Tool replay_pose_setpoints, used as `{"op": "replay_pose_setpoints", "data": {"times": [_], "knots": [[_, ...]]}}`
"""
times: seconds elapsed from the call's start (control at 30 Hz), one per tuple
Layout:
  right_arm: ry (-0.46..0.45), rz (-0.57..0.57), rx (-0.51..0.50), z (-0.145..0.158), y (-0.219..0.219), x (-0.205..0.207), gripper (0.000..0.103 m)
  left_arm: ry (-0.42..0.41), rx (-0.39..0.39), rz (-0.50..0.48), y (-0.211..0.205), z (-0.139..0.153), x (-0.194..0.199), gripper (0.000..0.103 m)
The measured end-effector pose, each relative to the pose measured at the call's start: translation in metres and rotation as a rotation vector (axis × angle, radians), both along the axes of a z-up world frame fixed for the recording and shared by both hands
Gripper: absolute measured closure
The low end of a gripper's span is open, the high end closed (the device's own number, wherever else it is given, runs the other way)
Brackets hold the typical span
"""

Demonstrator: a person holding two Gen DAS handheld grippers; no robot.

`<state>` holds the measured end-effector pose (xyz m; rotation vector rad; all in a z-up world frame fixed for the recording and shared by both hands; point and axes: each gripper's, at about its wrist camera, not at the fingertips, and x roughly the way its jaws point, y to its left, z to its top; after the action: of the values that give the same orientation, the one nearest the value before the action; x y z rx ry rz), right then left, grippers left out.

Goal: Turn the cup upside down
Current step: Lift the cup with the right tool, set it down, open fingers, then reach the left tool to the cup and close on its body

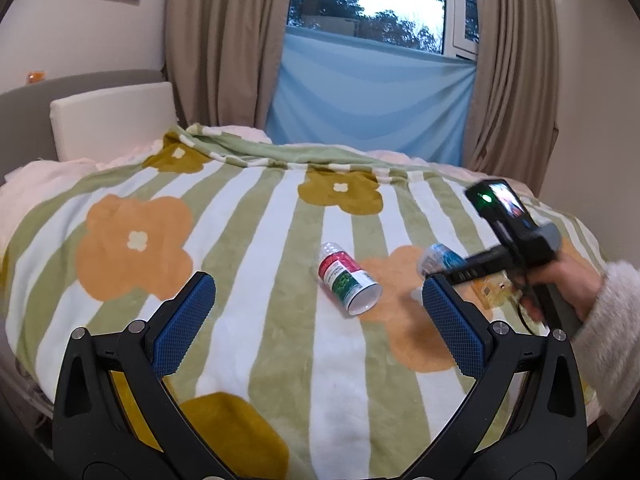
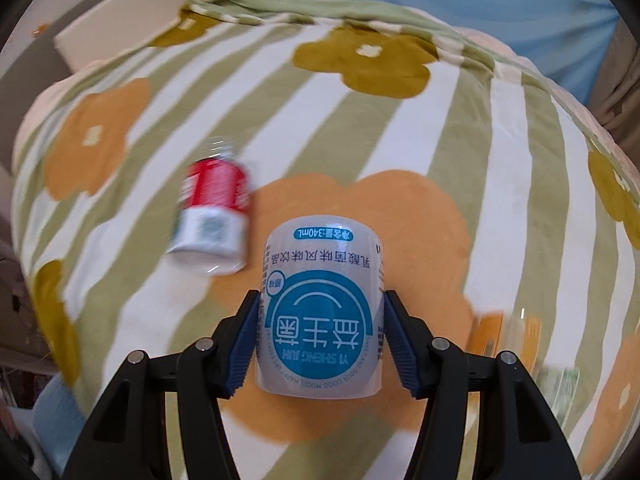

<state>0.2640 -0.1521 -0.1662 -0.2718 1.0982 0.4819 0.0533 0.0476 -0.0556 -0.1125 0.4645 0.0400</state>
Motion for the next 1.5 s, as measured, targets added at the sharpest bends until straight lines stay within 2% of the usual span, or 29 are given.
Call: {"op": "replay_pose_setpoints", "data": {"times": [0.2,0.3,0.57,0.83,0.9,0.97,1.0,1.17,1.3,1.33,1.43,1.5], "knots": [[-0.052,-0.037,0.060,0.002,-0.011,-0.067,0.047,-0.013,-0.005,0.000,-0.003,0.010,-0.016,0.000],[0.001,-0.080,0.121,-0.015,-0.018,-0.085,0.047,-0.013,-0.013,-0.006,-0.006,0.013,-0.022,0.000],[0.065,-0.172,0.109,-0.063,-0.028,-0.084,0.047,-0.028,0.015,0.004,-0.011,0.023,-0.037,0.000],[0.156,-0.200,0.137,-0.079,-0.028,-0.077,0.045,-0.034,0.001,0.029,-0.008,0.027,-0.045,0.000],[0.187,-0.220,0.197,-0.078,-0.033,-0.077,0.039,-0.041,-0.005,0.030,-0.008,0.029,-0.047,0.000],[0.233,-0.237,0.277,-0.076,-0.040,-0.077,0.001,-0.034,-0.004,0.031,-0.009,0.031,-0.047,0.000],[0.238,-0.248,0.300,-0.074,-0.043,-0.079,0.000,-0.028,-0.002,0.031,-0.010,0.032,-0.046,0.000],[0.176,-0.276,0.401,-0.044,-0.064,-0.096,0.000,0.024,-0.024,0.008,-0.017,0.035,-0.029,0.000],[0.112,-0.275,0.481,-0.008,-0.088,-0.116,0.000,0.107,-0.090,-0.095,-0.033,0.036,0.004,0.000],[0.071,-0.256,0.472,0.003,-0.091,-0.122,0.000,0.139,-0.109,-0.118,-0.039,0.036,0.017,0.000],[-0.163,-0.216,0.361,0.051,-0.103,-0.158,0.000,0.228,-0.137,-0.137,-0.055,0.031,0.046,0.000],[-0.255,-0.234,0.298,0.070,-0.113,-0.175,0.000,0.282,-0.138,-0.136,-0.067,0.026,0.066,0.000]]}}
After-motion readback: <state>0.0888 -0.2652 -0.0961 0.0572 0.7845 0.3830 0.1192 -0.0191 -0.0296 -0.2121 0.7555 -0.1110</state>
